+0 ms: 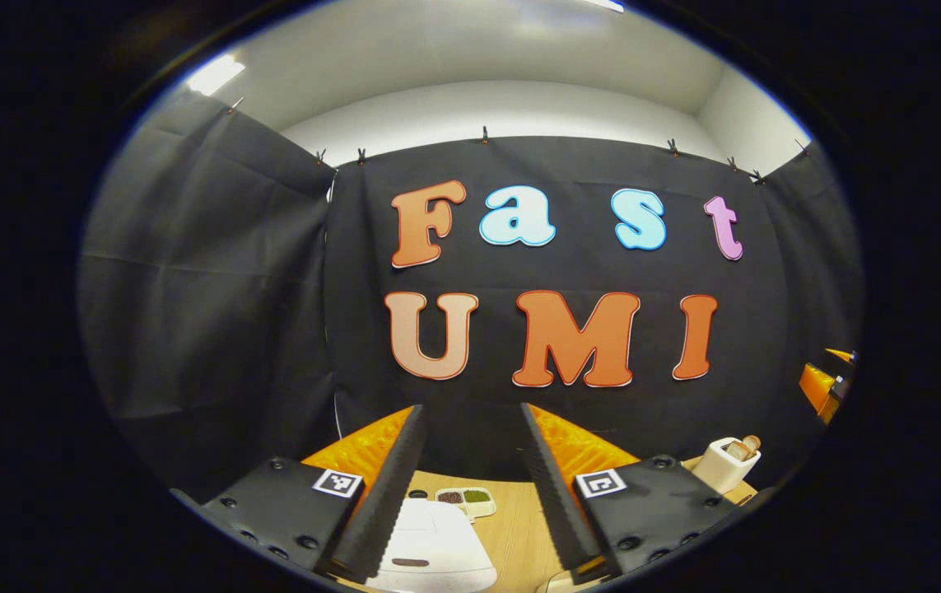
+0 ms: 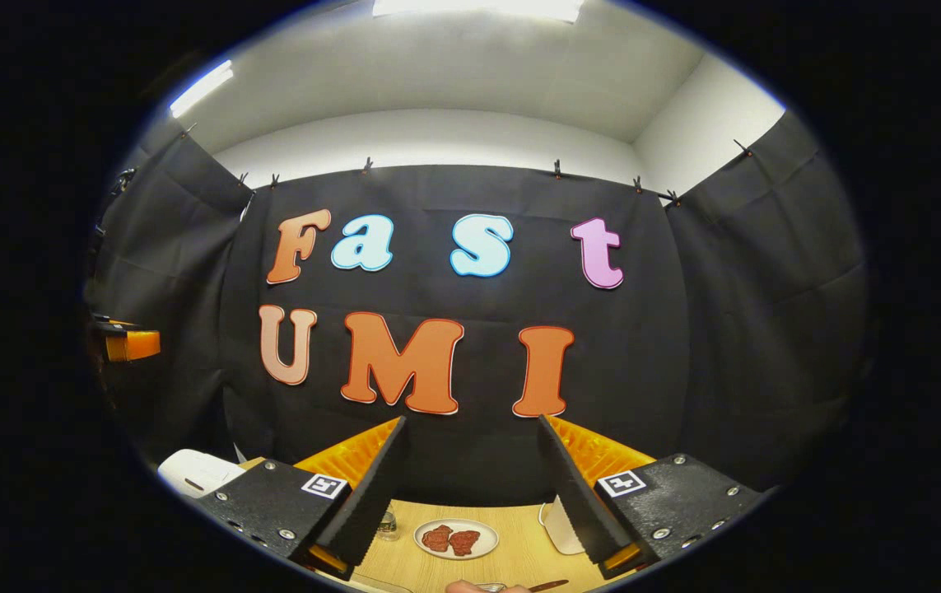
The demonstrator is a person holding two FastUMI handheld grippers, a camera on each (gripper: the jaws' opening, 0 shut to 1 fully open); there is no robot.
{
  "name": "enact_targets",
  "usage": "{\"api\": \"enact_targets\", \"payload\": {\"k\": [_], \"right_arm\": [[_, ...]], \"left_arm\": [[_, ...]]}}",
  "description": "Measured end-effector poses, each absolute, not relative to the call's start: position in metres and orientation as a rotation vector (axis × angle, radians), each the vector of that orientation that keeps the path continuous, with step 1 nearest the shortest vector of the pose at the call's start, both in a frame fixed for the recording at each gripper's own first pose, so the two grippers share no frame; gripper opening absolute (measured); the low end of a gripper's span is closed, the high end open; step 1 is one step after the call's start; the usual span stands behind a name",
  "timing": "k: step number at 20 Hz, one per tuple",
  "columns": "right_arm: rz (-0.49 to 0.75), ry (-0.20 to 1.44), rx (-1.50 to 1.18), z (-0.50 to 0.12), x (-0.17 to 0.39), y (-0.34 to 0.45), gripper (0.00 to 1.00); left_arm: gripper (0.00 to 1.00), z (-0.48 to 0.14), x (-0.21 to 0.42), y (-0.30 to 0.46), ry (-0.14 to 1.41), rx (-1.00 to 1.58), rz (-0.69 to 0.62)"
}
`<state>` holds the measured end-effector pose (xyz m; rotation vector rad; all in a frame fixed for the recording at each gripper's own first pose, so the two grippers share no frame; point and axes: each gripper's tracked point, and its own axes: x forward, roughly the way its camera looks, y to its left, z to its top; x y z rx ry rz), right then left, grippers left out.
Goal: Close the left gripper, press the button to open the rice cooker; take a wooden spoon from the chopstick holder with the right hand, scoop a spoonful of rice and pour it into the rice cooker, then put the wooden spoon back into the chopstick holder.
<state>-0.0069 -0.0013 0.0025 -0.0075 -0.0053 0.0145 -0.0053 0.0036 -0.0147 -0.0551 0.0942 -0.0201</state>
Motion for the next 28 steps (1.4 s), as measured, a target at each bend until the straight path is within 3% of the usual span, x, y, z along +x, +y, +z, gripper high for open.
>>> {"api": "enact_targets", "payload": {"k": [4, 20, 28], "right_arm": [[0.004, 0.017, 0.000, -0.006, -0.006, -0.004, 0.95], [-0.149, 0.134, -0.036, -0.041, -0.040, -0.037, 0.95], [-0.219, 0.203, -0.027, -0.063, -0.054, -0.046, 0.95]], "left_arm": [[0.05, -0.047, -0.001, 0.031, 0.213, -0.066, 0.077], [0.05, -0.265, -0.010, 0.046, 1.038, -0.406, 0.036], [0.05, -0.343, -0.029, 0.051, 1.264, -0.492, 0.061]]}}
